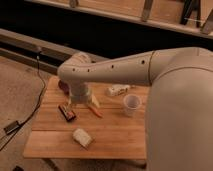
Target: Push the eraser across the table
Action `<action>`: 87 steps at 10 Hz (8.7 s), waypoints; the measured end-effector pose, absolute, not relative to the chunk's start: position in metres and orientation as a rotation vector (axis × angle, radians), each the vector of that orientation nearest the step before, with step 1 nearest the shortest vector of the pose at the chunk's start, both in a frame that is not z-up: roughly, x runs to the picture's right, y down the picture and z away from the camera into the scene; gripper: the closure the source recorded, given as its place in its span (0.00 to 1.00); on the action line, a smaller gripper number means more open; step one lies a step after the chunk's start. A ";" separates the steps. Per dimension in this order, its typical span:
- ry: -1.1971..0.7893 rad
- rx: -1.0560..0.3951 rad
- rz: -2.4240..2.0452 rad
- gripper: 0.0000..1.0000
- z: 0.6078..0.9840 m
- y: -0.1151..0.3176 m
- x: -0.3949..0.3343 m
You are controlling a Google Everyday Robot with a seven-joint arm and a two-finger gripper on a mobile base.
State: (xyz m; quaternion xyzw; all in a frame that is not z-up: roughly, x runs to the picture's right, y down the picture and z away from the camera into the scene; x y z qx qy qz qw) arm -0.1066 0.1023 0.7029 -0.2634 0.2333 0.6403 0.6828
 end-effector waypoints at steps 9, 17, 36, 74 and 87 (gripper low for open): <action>0.523 -0.591 1.436 0.20 0.703 0.102 -0.107; 0.523 -0.591 1.436 0.20 0.703 0.102 -0.107; 0.517 -0.613 1.329 0.20 0.819 0.070 -0.146; 0.762 -0.561 1.260 0.20 0.879 0.150 -0.161; 0.909 -0.517 1.339 0.20 0.846 0.198 -0.082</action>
